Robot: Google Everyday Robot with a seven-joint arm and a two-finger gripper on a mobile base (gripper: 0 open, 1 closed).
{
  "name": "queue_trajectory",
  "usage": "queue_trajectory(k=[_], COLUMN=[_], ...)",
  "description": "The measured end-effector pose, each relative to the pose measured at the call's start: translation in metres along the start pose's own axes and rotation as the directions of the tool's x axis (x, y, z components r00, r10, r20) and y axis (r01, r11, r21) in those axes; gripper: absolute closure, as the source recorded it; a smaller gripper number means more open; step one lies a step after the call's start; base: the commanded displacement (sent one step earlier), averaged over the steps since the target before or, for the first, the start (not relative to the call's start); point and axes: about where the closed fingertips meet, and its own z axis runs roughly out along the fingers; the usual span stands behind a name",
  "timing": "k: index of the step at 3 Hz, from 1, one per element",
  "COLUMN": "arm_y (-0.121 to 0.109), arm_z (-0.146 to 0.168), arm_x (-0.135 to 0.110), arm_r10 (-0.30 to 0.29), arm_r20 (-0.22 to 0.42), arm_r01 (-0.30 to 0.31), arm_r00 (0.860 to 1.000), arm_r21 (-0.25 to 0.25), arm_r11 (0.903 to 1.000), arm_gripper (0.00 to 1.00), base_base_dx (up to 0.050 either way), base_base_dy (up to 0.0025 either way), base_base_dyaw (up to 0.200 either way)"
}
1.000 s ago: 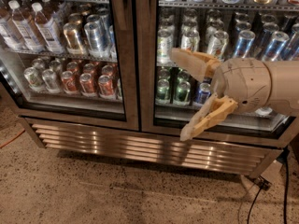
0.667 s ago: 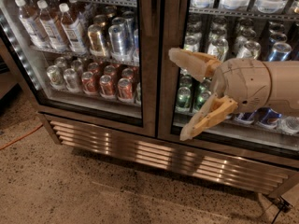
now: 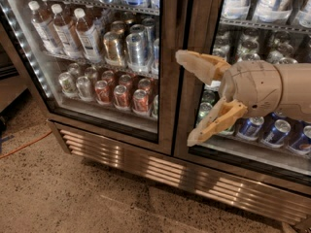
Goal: Open left fridge door
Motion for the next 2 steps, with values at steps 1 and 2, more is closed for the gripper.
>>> queue_trajectory(k=[1, 2], arm_y=[0.0000, 0.0000], arm_z=[0.0001, 0.0001], arm_x=[0.0000, -0.0001], arm_r10=[0.000, 0.000], arm_r20=[0.000, 0.000], arm_r01=[0.000, 0.000], arm_r00=[1.000, 1.000], arm_r21=[0.000, 0.000], arm_r11=[1.0000, 1.0000], arm_gripper=[0.00, 0.00], base_base_dx=[0.042, 0.000], base_base_dy=[0.00223, -0.00002], base_base_dyaw=[0.109, -0.186])
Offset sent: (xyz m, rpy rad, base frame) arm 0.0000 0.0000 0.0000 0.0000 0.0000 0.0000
